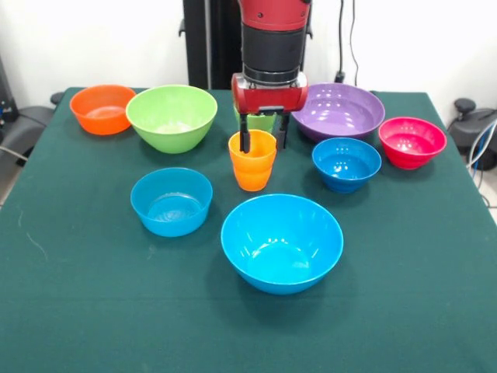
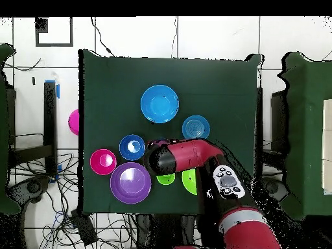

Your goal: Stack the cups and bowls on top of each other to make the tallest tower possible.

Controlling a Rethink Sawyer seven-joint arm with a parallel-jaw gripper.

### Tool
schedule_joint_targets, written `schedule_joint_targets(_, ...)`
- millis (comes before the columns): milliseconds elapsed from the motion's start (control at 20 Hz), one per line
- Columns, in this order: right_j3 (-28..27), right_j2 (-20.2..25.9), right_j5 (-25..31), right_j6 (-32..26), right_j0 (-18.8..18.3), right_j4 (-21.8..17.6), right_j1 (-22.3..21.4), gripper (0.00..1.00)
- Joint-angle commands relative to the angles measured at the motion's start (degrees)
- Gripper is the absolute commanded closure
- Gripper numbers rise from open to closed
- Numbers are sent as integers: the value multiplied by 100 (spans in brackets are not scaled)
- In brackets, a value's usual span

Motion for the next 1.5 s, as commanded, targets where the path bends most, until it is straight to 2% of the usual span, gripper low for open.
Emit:
schedule_joint_targets(50,243,88,-506,485,144,-241,539,0)
schedule_joint_targets(450,394,-10,-713,556,180,-199,632,0)
schedule_joint_targets(800,706,-168,-743,714,321,-98,421,0)
schedule_joint_targets(1250,676,-201,-808,658,379,-67,385,0)
schedule_joint_targets(1300,664,-229,-878,689,402,-71,384,100)
schedule_joint_targets(1500,612,-311,-805,710,545,-28,246,100)
